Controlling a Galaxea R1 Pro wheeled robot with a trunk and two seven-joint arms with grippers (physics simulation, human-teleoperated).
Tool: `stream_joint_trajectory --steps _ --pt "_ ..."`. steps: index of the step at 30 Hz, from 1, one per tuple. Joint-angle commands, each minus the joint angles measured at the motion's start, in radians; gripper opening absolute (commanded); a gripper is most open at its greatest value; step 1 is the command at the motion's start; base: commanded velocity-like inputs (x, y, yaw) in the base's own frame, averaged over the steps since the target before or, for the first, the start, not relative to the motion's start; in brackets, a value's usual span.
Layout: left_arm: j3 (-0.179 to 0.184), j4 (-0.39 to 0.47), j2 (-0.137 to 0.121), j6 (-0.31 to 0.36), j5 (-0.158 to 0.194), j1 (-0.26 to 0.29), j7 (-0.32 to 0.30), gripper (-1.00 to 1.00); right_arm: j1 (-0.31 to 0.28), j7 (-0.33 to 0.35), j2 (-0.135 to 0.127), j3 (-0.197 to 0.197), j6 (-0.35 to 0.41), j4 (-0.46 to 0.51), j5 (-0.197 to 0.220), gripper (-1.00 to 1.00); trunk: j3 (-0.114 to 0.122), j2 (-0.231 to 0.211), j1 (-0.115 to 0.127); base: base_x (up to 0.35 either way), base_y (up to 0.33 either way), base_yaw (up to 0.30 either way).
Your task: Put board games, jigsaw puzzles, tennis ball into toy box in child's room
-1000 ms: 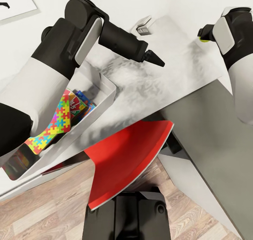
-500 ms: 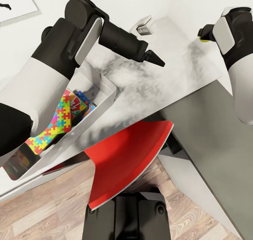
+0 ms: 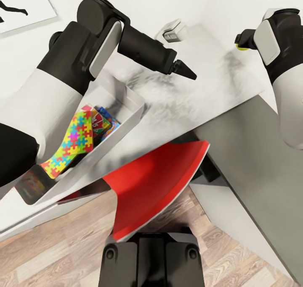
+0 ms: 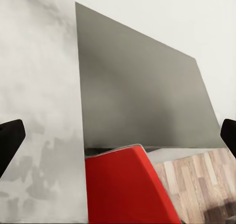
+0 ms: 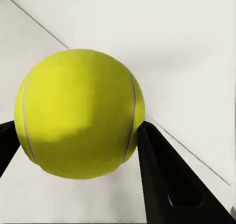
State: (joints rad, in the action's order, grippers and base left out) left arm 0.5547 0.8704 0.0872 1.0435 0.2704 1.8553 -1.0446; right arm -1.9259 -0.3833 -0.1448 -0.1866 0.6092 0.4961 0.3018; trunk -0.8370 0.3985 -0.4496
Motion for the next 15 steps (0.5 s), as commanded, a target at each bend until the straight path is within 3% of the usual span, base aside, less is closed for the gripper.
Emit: stream_joint_trajectory --steps 1,5,7,13,15 --pt "0.001 -0.001 0.0 0.004 0.0 0.001 -0.003 1.0 -0.001 -0.01 -0.001 -0.008 0.003 0.001 0.014 -1.0 0.0 0.001 0.0 -0.076 0.055 0.0" --pt "0.001 -0.001 -0.001 0.004 0.0 0.001 -0.003 1.0 -0.002 -0.008 -0.002 -0.007 0.005 0.001 0.015 -1.0 0.007 0.001 0.0 -0.03 0.022 0.0" --pt "0.001 -0.001 -0.001 0.004 0.0 0.001 -0.003 1.0 -0.002 -0.003 -0.002 -0.005 0.01 0.001 0.037 -1.0 0.01 0.001 0.0 -0.008 0.006 0.0" --pt "-0.004 -0.001 -0.007 0.004 -0.001 0.001 -0.003 1.0 -0.006 0.012 -0.005 0.0 0.13 0.002 0.204 -1.0 0.02 0.001 0.0 -0.002 0.001 0.0" --pt "-0.005 -0.001 -0.009 0.004 0.0 0.001 -0.003 1.0 -0.006 0.013 -0.006 0.001 0.155 0.002 0.232 -1.0 0.023 0.001 0.0 0.0 0.0 0.0"
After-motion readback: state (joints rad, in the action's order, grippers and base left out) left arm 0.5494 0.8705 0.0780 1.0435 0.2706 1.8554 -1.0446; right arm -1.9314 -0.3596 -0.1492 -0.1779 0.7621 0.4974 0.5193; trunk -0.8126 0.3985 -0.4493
